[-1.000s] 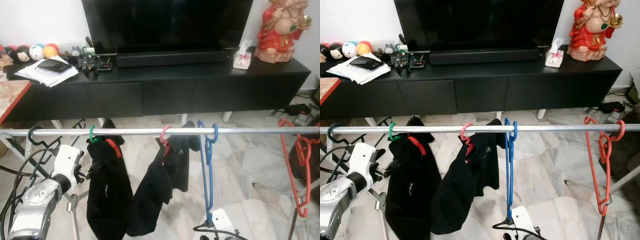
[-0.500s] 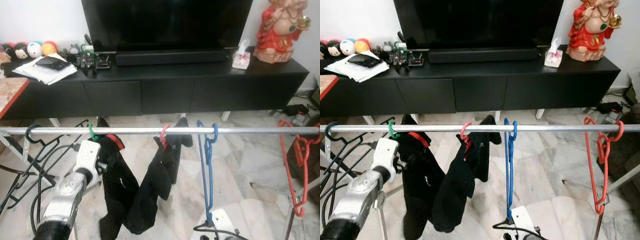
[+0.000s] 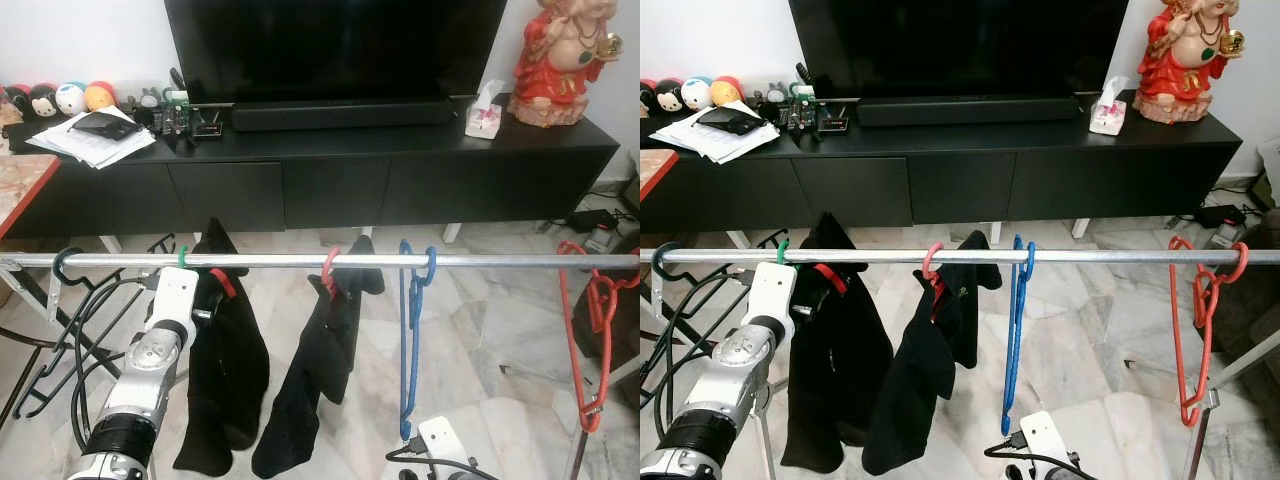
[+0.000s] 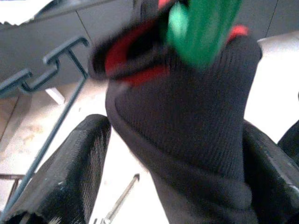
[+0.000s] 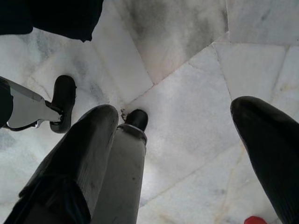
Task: Hang hanger
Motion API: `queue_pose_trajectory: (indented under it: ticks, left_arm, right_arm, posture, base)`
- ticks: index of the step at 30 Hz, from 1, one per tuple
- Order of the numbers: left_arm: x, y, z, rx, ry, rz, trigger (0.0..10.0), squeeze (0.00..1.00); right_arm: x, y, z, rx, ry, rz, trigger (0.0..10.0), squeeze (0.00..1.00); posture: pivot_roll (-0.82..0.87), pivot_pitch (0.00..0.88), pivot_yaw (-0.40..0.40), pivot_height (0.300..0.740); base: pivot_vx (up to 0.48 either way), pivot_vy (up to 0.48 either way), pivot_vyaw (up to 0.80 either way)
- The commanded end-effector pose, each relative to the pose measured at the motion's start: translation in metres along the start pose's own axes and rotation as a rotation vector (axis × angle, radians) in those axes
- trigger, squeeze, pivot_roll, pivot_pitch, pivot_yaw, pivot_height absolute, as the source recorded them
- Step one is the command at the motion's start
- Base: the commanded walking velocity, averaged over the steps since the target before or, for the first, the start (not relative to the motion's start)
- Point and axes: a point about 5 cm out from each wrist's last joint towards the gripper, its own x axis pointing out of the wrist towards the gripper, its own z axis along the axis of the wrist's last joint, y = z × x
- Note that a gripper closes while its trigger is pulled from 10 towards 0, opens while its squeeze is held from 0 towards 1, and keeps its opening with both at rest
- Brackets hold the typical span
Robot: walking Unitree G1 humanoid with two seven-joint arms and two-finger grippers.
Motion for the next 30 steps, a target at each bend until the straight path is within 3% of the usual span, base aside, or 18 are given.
queue_pose_trajectory:
  ticks: [1, 2, 30]
  left_arm:
    - [0.0012, 0.0001, -0.0011, -0.022, -0.004, 0.003, 1.1, 0.00]
    - [0.0011, 0.0004, -0.0017, -0.027, -0.005, 0.003, 0.0, 0.00]
    - [0.0027, 0.0043, -0.0051, -0.013, -0.007, 0.015, 0.0, 0.00]
  right_arm:
    - [-0.0001, 0.0005, -0.0012, 0.008, -0.003, 0.003, 10.0, 0.00]
    - [-0.0001, 0.0005, -0.0013, 0.008, -0.003, 0.002, 10.0, 0.00]
    - [0.0001, 0.0021, -0.0028, -0.004, 0.002, 0.007, 10.0, 0.00]
  posture:
    - [-0.02, 0.000, -0.011, 0.740]
    - [-0.02, 0.000, -0.012, 0.740]
    - [-0.02, 0.000, -0.006, 0.740]
  base:
    - [0.000, 0.000, 0.00]
    - [0.000, 0.000, 0.00]
    - [0.000, 0.000, 0.00]
